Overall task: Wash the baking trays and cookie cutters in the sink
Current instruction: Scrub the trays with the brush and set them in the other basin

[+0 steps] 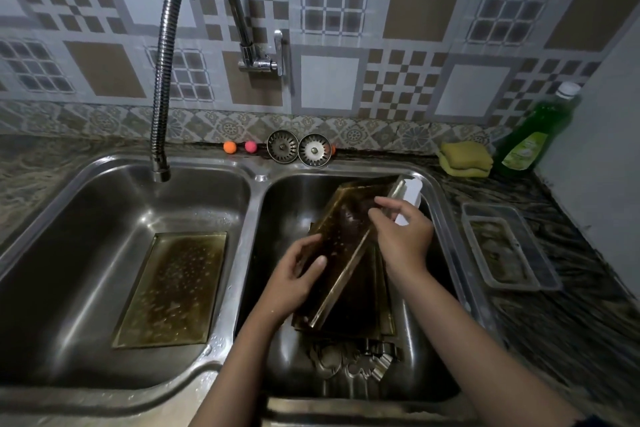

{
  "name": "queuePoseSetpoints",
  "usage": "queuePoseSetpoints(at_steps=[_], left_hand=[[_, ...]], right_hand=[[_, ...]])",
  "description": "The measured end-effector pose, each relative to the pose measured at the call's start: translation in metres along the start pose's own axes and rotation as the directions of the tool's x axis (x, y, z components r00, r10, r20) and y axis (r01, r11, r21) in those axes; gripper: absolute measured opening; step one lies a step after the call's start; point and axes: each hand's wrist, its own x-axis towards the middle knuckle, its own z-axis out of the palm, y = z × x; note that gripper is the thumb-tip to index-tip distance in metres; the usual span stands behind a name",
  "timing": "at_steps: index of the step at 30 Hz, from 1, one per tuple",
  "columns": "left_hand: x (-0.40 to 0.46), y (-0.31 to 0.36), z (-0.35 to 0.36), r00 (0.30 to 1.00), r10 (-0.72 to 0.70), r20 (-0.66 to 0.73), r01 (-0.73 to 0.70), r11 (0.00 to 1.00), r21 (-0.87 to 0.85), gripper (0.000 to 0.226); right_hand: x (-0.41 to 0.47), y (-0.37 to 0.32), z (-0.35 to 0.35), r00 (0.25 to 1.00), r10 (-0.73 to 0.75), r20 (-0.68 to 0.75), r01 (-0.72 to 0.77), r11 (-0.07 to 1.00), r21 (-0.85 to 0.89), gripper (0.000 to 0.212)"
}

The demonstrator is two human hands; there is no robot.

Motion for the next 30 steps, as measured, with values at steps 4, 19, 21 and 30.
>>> queuePoseSetpoints(at_steps=[4, 19, 21, 30], left_hand=[[0.002, -0.006, -0.024, 0.989, -0.148, -0.009, 0.149, 0.989, 0.014, 0.031], [-0.018, 0.003, -0.096, 0.982, -0.185, -0.039, 0.136, 0.835, -0.534, 0.045], [-0.024, 0.000, -0.121, 0.973, -0.201, -0.111, 0.115, 0.845, -0.522, 0.056], [-0.057, -0.025, -0.260, 0.758, -0.437, -0.485, 0.317, 0.896, -0.311, 0.035]], right_hand=[[-0.004, -0.008, -0.007, 0.996, -0.046, 0.075, 0.042, 0.998, 0.054, 0.018], [0.009, -0.032, 0.001, 0.926, 0.030, 0.376, -0.163, 0.931, 0.326, 0.024], [0.012, -0.027, 0.003, 0.929, 0.013, 0.371, -0.145, 0.933, 0.330, 0.054], [-0.001, 0.020, -0.015, 0.911, 0.082, 0.405, -0.151, 0.978, 0.142, 0.074]])
